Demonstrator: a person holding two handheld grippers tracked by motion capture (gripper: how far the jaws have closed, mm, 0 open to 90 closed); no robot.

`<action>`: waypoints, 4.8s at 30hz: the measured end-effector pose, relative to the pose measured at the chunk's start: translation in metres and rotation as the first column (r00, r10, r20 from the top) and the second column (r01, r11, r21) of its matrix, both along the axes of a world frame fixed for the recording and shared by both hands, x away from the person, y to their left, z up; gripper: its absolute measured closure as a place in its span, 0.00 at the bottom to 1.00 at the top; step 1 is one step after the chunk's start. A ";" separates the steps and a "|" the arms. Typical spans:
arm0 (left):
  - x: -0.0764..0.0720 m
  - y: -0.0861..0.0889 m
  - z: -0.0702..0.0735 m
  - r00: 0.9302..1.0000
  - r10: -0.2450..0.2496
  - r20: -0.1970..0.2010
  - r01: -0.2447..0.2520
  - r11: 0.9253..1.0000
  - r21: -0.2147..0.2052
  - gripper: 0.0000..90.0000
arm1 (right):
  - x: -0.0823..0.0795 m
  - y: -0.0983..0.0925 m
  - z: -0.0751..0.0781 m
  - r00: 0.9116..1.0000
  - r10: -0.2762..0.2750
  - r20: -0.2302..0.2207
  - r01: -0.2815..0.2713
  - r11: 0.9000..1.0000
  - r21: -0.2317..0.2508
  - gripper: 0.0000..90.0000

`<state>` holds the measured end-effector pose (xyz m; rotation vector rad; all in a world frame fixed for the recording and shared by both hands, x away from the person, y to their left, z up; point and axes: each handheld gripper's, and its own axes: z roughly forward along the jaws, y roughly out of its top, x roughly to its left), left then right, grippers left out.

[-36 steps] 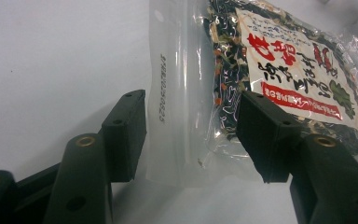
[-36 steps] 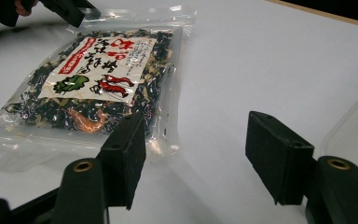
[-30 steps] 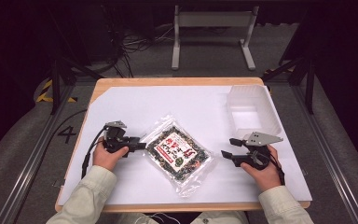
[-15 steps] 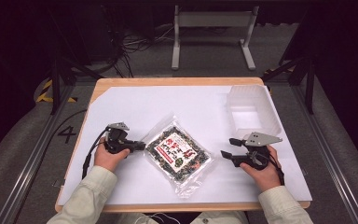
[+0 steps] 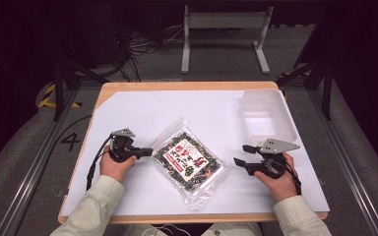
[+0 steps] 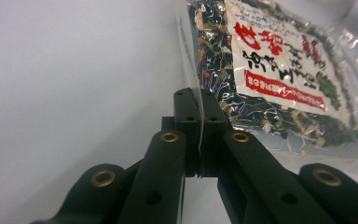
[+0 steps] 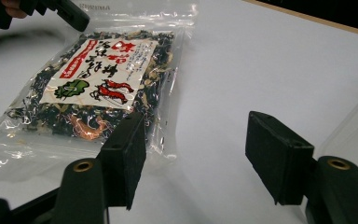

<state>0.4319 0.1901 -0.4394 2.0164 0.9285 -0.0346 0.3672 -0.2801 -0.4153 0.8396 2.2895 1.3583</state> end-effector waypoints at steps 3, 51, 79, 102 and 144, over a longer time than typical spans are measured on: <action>-0.003 0.001 0.010 1.000 0.009 0.026 -0.008 0.999 -0.038 1.00 | -0.001 0.001 0.003 1.000 0.007 0.001 -0.007 1.000 0.000 0.46; -0.064 0.002 0.153 0.847 -0.097 0.522 0.191 0.973 -0.129 1.00 | 0.046 0.063 0.102 0.961 0.196 0.197 -0.221 0.968 0.118 0.31; -0.072 -0.008 0.157 0.810 -0.170 0.561 0.307 0.938 -0.160 1.00 | 0.055 0.112 0.108 0.877 0.470 0.100 -0.478 0.876 0.069 0.38; -0.064 -0.005 0.150 0.853 -0.078 0.515 0.216 0.952 -0.215 0.72 | 0.044 0.107 0.106 0.818 0.574 0.031 -0.574 0.815 0.077 0.83; -0.045 0.044 0.035 0.929 0.037 0.368 -0.027 0.999 -0.034 0.33 | 0.066 0.023 0.142 0.970 0.177 0.165 -0.208 0.958 0.199 0.83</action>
